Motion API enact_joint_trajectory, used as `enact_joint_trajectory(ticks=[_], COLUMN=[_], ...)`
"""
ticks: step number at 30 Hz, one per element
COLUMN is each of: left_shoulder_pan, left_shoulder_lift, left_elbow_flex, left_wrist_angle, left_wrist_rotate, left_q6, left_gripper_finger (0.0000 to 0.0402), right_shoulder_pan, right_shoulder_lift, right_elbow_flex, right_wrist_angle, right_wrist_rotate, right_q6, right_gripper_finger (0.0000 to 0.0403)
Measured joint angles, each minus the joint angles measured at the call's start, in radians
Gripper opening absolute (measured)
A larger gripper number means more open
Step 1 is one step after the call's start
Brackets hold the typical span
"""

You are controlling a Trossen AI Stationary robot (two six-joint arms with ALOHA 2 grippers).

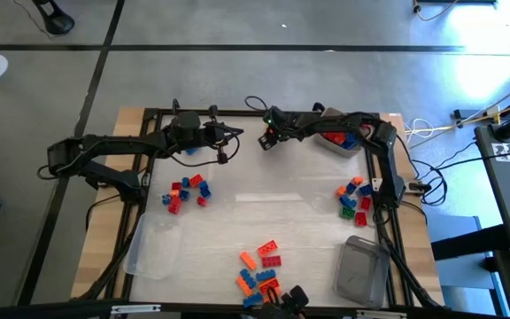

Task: Sort blocks by size
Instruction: Put the orange game piece into the gray bin

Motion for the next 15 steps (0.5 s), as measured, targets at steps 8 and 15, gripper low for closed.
enact_joint_trajectory(ticks=[8, 15], left_shoulder_pan=[0.0, 0.0], left_shoulder_lift=[0.001, 0.001], left_elbow_flex=[0.0, 0.0], left_wrist_angle=[0.003, 0.003], left_wrist_rotate=[0.0, 0.0], left_q6=[0.0, 0.0], left_gripper_finger=[0.0, 0.0], right_shoulder_pan=[0.0, 0.0], right_shoulder_lift=[0.001, -0.006], right_elbow_flex=[-0.001, 0.0], right_wrist_angle=[0.001, -0.031], right_wrist_rotate=[-0.009, -0.006], right_q6=[-0.03, -0.058], right_gripper_finger=[0.0188, 0.0138])
